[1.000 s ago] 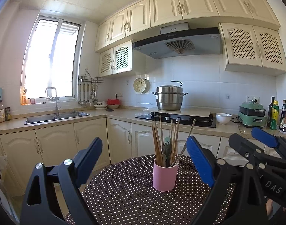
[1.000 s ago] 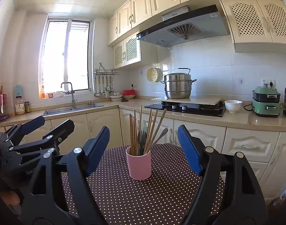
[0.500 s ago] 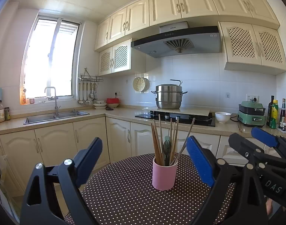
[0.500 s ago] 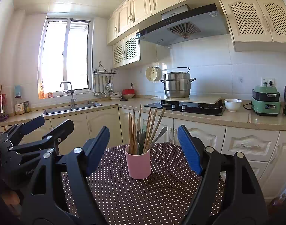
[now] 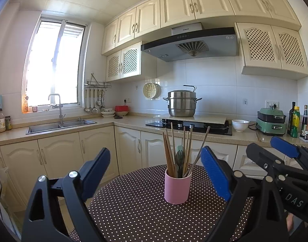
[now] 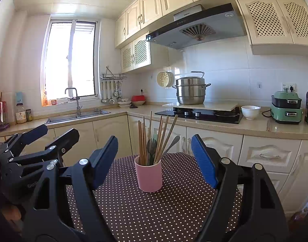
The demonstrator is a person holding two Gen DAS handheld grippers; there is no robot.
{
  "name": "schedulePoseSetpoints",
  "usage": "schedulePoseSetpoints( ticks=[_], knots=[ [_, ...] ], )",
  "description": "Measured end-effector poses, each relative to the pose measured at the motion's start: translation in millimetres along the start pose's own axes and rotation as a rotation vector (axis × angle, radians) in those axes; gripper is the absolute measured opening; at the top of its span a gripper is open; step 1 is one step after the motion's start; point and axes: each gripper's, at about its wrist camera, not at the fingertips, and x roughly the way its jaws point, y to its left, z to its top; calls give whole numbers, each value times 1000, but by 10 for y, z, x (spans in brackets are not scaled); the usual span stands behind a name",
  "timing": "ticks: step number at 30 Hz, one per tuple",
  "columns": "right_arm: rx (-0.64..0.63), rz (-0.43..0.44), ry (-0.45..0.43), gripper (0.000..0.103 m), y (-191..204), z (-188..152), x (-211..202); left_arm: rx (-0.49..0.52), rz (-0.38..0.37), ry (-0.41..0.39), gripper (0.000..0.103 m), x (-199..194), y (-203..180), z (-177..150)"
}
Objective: Organize utensils
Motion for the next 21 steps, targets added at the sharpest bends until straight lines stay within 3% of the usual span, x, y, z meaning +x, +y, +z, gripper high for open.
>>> schedulePoseSetpoints(
  ticks=[21],
  knots=[
    [3, -2, 4, 75, 1, -20, 15, 6, 0, 2, 90, 14, 28, -34]
  ],
)
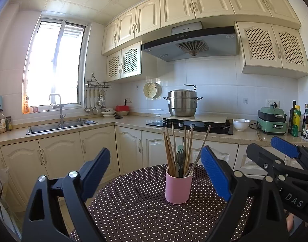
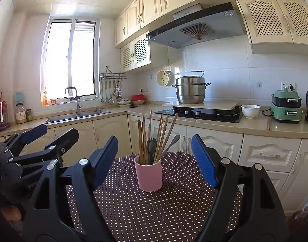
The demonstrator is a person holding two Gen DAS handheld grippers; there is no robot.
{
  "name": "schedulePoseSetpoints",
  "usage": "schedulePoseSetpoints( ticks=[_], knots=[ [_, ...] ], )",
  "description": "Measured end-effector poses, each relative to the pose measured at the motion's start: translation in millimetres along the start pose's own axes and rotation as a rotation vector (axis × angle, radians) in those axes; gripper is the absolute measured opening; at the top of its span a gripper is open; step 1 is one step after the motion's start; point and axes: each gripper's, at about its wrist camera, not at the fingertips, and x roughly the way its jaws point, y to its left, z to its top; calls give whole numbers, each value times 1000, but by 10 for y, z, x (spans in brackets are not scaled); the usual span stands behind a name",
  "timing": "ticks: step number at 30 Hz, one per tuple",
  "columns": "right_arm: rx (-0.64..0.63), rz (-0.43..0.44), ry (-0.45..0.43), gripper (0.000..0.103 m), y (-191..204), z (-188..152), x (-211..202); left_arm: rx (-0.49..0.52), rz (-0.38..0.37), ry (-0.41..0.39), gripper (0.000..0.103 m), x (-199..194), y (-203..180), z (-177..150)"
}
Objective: Organize utensils
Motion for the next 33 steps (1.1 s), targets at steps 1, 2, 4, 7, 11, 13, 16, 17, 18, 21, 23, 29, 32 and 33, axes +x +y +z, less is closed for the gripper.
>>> schedulePoseSetpoints(
  ticks=[1, 2, 4, 7, 11, 13, 16, 17, 18, 21, 23, 29, 32, 33],
  knots=[
    [0, 1, 0, 75, -2, 2, -1, 1, 1, 0, 90, 1, 1, -3],
    [1, 2, 0, 75, -4, 1, 0, 2, 1, 0, 90, -1, -6, -2],
    [2, 2, 1, 75, -7, -8, 9, 3, 3, 0, 90, 2, -2, -8],
    [2, 2, 1, 75, -8, -10, 9, 3, 3, -1, 90, 12, -4, -4],
    [3, 2, 2, 75, -10, -10, 13, 4, 4, -1, 90, 23, -5, 2],
    [4, 1, 4, 75, -12, -26, 20, 5, 3, 0, 90, 36, 7, -4],
    [5, 2, 5, 75, -13, -34, 23, 6, 4, 1, 90, 45, 6, -7],
    [4, 1, 6, 75, -11, -37, 24, 6, 4, 1, 90, 46, 7, -3],
    [4, 1, 7, 75, -6, -41, 25, 6, 4, 1, 90, 49, 10, -4],
    [4, 1, 5, 75, -2, -43, 27, 6, 3, 1, 90, 54, 14, -3],
    [5, 0, 5, 75, -6, -44, 31, 6, 5, 0, 90, 50, 8, -4],
    [5, 0, 5, 75, 4, -51, 45, 8, 5, 1, 90, 60, 22, -3],
    [4, 0, 3, 75, 9, -46, 51, 6, 5, -2, 90, 61, 35, 4],
    [4, 0, 3, 75, 10, -48, 52, 6, 5, -2, 90, 63, 38, 4]
  ],
)
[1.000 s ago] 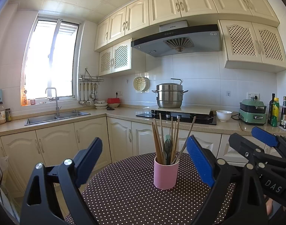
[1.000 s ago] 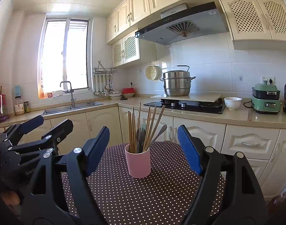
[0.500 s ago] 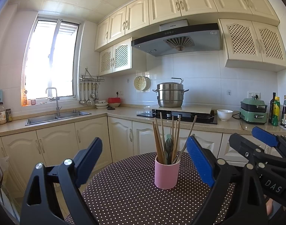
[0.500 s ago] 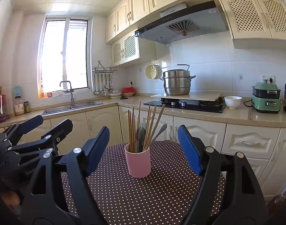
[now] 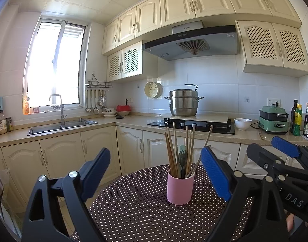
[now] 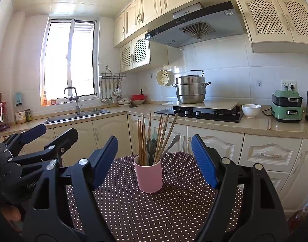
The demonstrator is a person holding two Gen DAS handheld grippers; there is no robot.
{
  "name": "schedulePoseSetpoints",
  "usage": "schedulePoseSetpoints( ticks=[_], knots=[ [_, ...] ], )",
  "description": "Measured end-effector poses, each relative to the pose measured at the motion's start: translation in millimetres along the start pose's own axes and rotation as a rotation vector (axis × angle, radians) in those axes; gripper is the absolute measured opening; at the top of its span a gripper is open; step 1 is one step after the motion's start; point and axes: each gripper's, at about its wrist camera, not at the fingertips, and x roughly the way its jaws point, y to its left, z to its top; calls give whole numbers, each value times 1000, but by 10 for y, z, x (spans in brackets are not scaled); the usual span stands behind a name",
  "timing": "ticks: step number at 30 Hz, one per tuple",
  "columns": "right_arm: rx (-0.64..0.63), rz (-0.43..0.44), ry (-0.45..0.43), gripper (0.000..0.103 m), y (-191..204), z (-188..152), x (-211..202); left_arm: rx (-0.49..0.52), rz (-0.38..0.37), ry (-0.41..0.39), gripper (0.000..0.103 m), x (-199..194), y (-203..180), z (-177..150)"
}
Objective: Organize utensils
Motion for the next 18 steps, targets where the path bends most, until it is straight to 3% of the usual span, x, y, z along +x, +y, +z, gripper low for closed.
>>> schedulePoseSetpoints(
  ticks=[18],
  knots=[
    [30, 7, 36, 75, -61, -39, 238, 7, -3, 34, 90, 259, 10, -20]
  ],
)
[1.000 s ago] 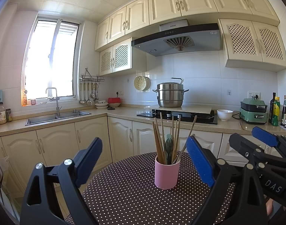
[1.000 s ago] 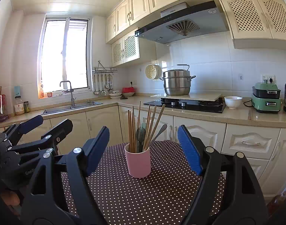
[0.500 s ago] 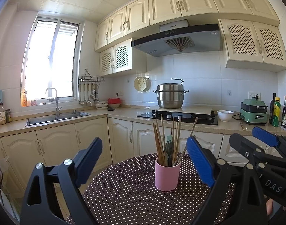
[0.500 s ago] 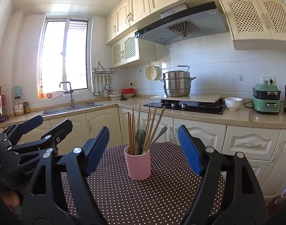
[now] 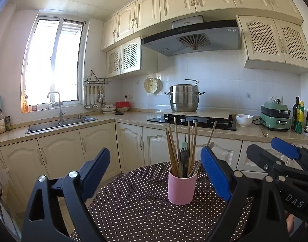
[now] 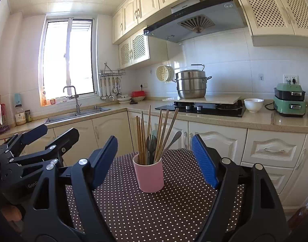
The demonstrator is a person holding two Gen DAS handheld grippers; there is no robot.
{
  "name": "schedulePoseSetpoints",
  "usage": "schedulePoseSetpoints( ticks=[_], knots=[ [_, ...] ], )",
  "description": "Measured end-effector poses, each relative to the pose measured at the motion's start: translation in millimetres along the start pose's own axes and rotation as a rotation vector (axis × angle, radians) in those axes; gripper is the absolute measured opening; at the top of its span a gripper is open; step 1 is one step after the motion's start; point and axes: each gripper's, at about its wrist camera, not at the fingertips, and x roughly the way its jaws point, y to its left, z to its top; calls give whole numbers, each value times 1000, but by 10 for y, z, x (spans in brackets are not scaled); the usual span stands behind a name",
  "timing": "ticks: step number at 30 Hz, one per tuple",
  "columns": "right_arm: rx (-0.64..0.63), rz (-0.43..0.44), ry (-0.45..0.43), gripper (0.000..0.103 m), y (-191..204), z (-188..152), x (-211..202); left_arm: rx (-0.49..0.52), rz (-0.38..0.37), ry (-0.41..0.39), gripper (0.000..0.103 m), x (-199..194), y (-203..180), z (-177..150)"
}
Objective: Organize utensils
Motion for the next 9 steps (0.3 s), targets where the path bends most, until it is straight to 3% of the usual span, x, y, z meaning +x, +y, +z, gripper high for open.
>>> schedulePoseSetpoints(
  ticks=[9],
  knots=[
    [17, 5, 73, 79, -106, -118, 342, -9, -7, 89, 90, 391, -5, -167]
  ],
)
